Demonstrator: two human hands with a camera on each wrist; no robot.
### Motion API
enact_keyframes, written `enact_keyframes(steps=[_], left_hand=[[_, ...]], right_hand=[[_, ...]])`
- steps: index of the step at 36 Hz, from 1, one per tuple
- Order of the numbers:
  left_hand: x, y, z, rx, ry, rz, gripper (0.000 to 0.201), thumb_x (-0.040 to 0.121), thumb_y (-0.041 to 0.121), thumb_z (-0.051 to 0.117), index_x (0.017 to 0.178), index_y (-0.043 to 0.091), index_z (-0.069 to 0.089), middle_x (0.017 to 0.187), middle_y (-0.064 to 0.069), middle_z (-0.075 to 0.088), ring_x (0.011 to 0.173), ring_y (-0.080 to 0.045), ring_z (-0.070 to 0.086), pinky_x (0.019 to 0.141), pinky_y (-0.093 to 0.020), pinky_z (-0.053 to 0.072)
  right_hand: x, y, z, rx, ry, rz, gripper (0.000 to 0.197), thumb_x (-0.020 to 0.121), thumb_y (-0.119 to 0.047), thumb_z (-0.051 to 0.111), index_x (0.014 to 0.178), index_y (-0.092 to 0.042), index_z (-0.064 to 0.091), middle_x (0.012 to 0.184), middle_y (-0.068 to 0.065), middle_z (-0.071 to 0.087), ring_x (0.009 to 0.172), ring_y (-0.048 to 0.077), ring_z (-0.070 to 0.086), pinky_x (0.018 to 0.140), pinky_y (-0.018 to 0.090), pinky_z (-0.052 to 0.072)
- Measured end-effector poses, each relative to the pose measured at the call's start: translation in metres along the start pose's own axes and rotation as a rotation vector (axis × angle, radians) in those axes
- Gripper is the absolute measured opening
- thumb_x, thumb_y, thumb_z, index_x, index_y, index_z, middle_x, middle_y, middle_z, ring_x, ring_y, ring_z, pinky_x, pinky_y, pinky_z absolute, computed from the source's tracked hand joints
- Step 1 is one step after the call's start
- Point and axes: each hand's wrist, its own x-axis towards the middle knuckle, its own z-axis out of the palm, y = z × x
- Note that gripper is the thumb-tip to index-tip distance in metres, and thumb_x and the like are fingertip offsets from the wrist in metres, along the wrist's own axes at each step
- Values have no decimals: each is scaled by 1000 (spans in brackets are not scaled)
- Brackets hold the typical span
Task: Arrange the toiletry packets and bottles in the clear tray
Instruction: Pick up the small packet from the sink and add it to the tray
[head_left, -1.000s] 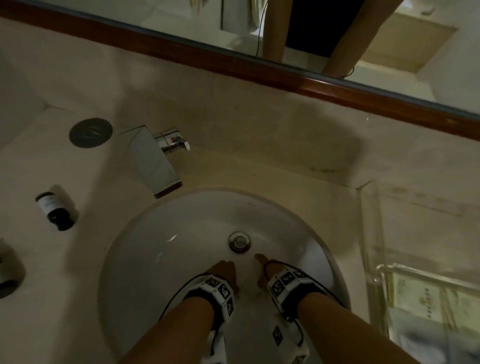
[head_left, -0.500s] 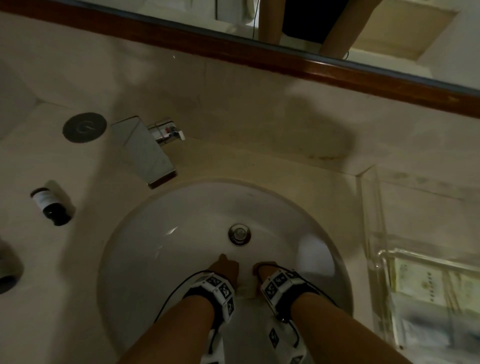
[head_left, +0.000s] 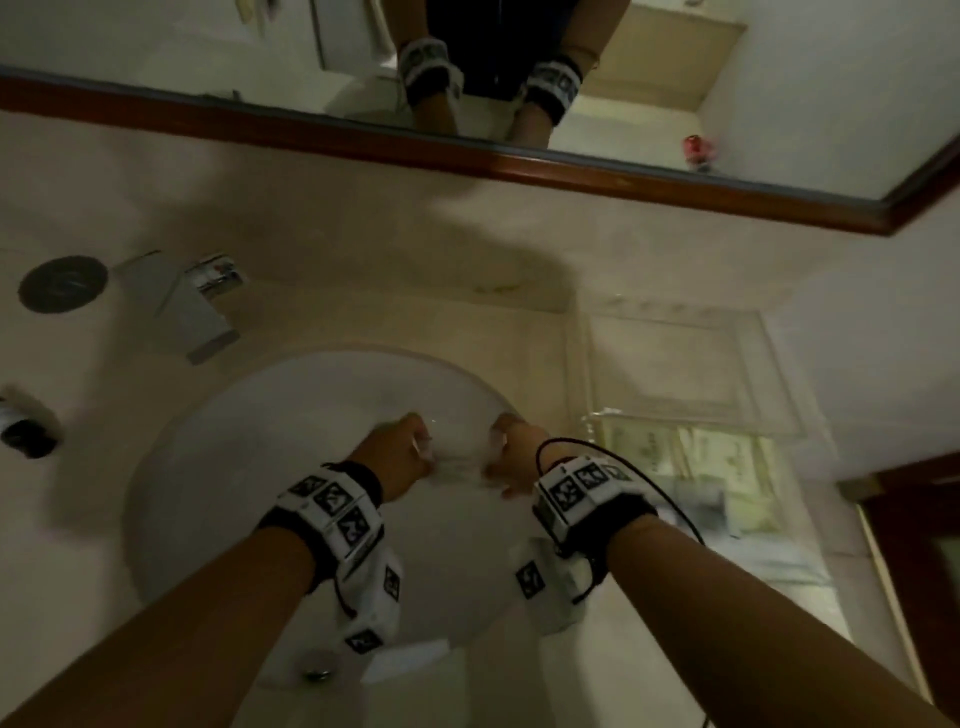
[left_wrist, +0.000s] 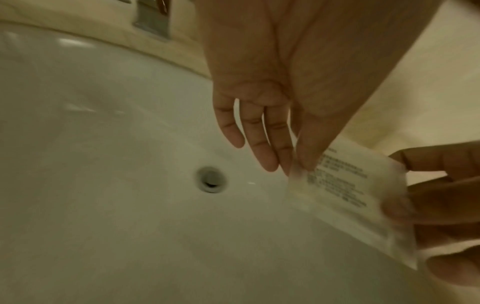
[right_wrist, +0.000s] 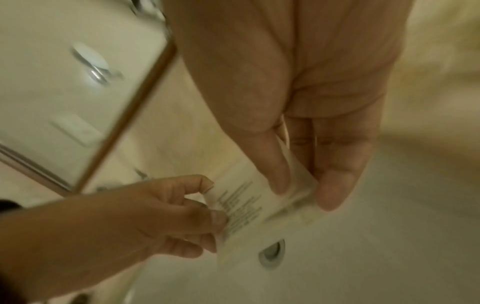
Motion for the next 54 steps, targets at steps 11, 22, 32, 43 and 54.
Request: enact_keyframes(steps=[11,22,32,43,54], left_hand=[[-34,115,70,-227,92,214,27,87,14,57,89,19,31,75,-10,54,67,-20,50,64,-33,42],[-22,204,169,-148,16,315,8,91,15,49,86,20,46,71,1,52,70,-21,50,67,-32,44],[-4,241,203,108,72,348,15,93,17,44,100,15,57,98,-9,64,89,-28,60,77,-36,49],[0,239,214,337,95,446,29,87,22,56,115,16,61,117,-6,56,108,-27,56,96,-38,46],[7,238,221,472,172,559,29,89,11,47,114,11,62,112,-10,56,105,-29,53,87,-38,45]], right_hand=[[-88,114,-67,195,463,-76,43,81,-10,64,106,-28,33,74,3,55,69,24,58,68,42,55],[-109,226,-98,184,658,40,14,87,-6,50,80,-18,49,81,7,60,76,27,56,68,31,45],[-96,261,-110,112,746,134,18,88,-6,48,99,-8,63,105,12,65,90,24,57,74,21,36],[-103,268,-92,-256,694,-26,30,89,-15,47,116,-14,60,125,8,46,113,25,45,95,30,41],[-87,272,-96,-306,652,27,22,90,-15,47,110,-11,55,117,8,49,104,25,53,85,31,46]])
